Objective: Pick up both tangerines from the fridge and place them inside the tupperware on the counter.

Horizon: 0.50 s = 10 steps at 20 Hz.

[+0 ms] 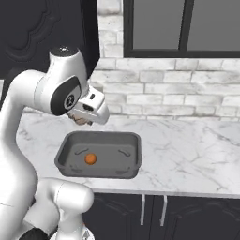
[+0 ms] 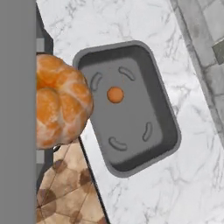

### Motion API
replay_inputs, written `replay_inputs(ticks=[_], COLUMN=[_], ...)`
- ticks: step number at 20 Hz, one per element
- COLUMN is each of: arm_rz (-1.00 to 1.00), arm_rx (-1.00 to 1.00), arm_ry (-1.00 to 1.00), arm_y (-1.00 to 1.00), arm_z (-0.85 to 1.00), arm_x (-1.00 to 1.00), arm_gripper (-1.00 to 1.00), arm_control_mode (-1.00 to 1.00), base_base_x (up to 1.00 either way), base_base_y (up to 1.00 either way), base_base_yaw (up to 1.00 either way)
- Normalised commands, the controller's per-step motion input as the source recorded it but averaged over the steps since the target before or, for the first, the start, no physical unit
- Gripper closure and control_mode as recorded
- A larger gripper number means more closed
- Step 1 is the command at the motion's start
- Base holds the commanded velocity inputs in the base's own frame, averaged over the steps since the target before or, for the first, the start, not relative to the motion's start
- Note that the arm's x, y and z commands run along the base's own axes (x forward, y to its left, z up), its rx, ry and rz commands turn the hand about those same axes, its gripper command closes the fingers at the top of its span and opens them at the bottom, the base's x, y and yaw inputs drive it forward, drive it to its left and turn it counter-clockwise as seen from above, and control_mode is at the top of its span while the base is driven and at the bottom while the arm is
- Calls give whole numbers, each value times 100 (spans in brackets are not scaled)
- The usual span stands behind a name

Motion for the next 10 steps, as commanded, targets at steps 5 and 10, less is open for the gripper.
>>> replay_inputs(ticks=[5, 10], arm_rz=[48, 45], arm_rx=[0, 0], arm_ry=[84, 34], arm_y=[-12, -7], arm_z=[-49, -67], arm_x=[4, 13], arm_gripper=[100, 100], arm_control_mode=[-100, -100], base_base_x=[0, 0], base_base_y=[0, 0], base_base_yaw=[0, 0])
